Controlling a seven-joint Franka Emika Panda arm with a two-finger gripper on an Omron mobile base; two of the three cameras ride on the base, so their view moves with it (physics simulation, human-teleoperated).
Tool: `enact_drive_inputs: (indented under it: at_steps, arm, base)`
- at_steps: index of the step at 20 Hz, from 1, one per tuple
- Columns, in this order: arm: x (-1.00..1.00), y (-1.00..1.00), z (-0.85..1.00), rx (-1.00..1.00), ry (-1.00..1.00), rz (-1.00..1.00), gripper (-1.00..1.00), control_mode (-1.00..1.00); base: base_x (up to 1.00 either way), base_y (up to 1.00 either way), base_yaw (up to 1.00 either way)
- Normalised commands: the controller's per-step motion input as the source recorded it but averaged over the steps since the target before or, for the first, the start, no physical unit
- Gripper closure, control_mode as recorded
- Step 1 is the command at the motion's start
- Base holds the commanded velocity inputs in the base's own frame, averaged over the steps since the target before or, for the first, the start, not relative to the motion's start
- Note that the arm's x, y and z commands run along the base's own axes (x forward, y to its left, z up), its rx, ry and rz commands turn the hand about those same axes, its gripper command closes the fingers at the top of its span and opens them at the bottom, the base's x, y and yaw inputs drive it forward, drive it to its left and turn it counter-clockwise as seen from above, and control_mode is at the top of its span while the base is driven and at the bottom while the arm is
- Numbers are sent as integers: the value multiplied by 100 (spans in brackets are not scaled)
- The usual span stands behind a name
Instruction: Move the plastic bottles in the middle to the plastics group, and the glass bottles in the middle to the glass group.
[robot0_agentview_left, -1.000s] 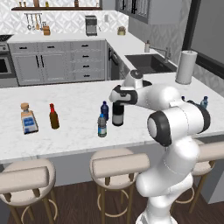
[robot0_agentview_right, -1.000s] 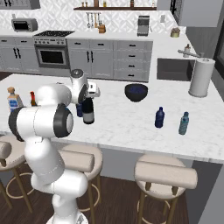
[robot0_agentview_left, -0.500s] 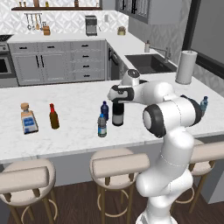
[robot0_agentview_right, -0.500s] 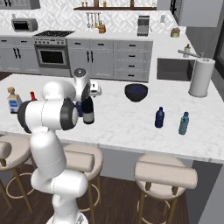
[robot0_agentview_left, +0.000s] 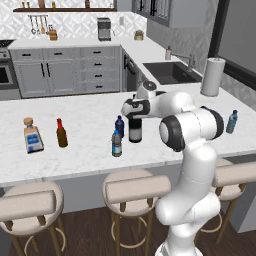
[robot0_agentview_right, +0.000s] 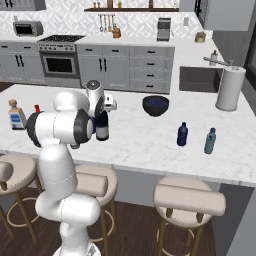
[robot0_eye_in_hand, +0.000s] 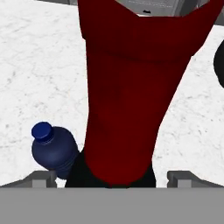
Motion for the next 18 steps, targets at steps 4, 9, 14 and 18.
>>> enact_drive_inputs:
  at_steps: [4, 9, 14, 18]
  arm:
    - [6, 3, -18, 0, 0, 0, 100, -100]
    - [0, 0, -12, 0, 0, 0, 100, -100]
    - [-14, -1, -2, 0, -8, 2, 100, -100]
    - [-39, -3, 13, 0, 0, 2, 100, -100]
  base:
    - [0, 0, 0]
    - [0, 0, 0]
    - [0, 0, 0]
    - [0, 0, 0]
